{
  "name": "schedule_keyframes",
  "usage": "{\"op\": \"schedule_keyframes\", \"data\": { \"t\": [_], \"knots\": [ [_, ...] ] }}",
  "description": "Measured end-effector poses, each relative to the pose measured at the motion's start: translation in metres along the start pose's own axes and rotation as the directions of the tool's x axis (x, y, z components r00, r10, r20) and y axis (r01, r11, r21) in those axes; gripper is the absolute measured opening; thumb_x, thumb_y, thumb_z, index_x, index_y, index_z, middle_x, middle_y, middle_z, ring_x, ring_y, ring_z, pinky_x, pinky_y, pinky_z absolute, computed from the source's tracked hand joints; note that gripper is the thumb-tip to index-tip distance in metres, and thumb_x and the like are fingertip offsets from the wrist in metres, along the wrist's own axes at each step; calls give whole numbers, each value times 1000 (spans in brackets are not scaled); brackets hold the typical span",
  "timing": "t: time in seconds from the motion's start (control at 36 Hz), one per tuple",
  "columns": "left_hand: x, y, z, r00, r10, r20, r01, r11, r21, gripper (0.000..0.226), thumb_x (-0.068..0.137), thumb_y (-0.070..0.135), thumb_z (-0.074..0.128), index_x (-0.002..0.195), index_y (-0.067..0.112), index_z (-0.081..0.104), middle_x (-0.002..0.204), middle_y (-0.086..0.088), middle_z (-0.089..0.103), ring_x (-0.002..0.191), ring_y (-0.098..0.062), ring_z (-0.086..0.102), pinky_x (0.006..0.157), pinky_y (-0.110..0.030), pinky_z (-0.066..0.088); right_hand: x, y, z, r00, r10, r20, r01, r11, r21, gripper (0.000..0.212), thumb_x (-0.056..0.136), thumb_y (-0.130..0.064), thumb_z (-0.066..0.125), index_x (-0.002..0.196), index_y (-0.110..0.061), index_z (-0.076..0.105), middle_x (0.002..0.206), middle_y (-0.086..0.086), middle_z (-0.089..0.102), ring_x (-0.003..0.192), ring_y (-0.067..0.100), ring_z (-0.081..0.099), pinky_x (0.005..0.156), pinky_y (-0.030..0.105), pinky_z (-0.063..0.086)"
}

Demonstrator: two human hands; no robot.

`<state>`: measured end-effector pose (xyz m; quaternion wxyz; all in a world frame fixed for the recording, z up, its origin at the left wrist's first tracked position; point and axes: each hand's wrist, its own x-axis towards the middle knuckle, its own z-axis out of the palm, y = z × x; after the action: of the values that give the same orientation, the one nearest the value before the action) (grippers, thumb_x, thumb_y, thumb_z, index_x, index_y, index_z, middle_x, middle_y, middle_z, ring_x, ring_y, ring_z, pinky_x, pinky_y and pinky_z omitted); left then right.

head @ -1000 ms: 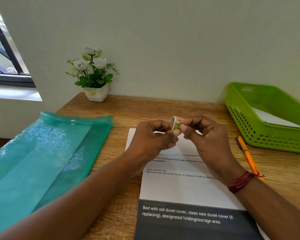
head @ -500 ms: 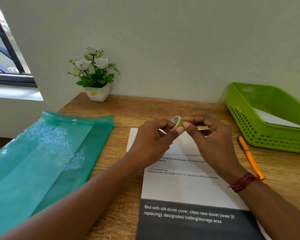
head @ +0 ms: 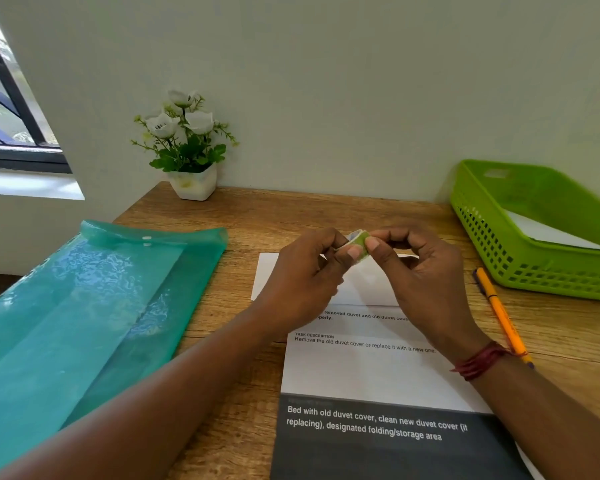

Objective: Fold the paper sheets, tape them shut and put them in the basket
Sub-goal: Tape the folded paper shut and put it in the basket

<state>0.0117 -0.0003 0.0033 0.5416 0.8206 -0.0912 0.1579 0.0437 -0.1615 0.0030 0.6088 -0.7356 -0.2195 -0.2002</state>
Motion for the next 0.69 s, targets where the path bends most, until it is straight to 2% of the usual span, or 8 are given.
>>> {"op": "schedule_keyframes", "data": {
  "t": [0.11,0.17,0.31,0.44,0.61,0.69],
  "knots": [
    [0,-3,-1,999,44,-5,-44,998,33,25,96,43,58,84,22,61,82,2,63,77,-21,65,67,-54,57,1,-2,0,1000,12,26,-12,1000,13,10,83,-23,74,93,-24,73,96,-5,72,91,10,69,72,23,55],
    [1,-4,-2,998,67,-1,-66,996,55,24,95,44,58,83,24,60,83,1,62,80,-24,63,68,-54,57,0,-1,0,999,10,32,-10,1000,9,10,83,-23,74,93,-23,74,95,-5,73,92,11,69,73,24,55],
    [0,-3,-5,994,103,35,-105,991,80,30,93,47,52,89,18,59,84,-1,56,87,-24,55,70,-55,56,0,1,0,1000,15,26,-15,1000,20,7,83,-19,75,90,-21,74,92,-4,73,90,13,69,70,23,53],
    [0,-3,-6,990,119,72,-125,989,77,11,100,30,51,91,24,55,95,4,50,93,-19,52,76,-53,56,1,1,0,1000,15,-1,-15,999,41,6,84,-18,75,89,-21,74,89,-3,73,83,11,68,68,20,51],
    [1,-3,-6,993,88,76,-94,992,79,12,103,23,46,94,24,54,104,2,47,100,-16,48,85,-52,53,0,1,2,1000,7,-5,-7,999,43,5,83,-18,75,88,-21,74,87,-2,73,80,9,67,66,18,50],
    [1,-2,-5,995,76,71,-80,996,49,15,103,23,44,91,26,53,104,6,45,104,-16,47,90,-51,52,0,0,1,1000,24,-7,-24,998,57,6,84,-18,75,87,-24,73,86,-2,73,78,10,66,68,23,52]
  ]
}}
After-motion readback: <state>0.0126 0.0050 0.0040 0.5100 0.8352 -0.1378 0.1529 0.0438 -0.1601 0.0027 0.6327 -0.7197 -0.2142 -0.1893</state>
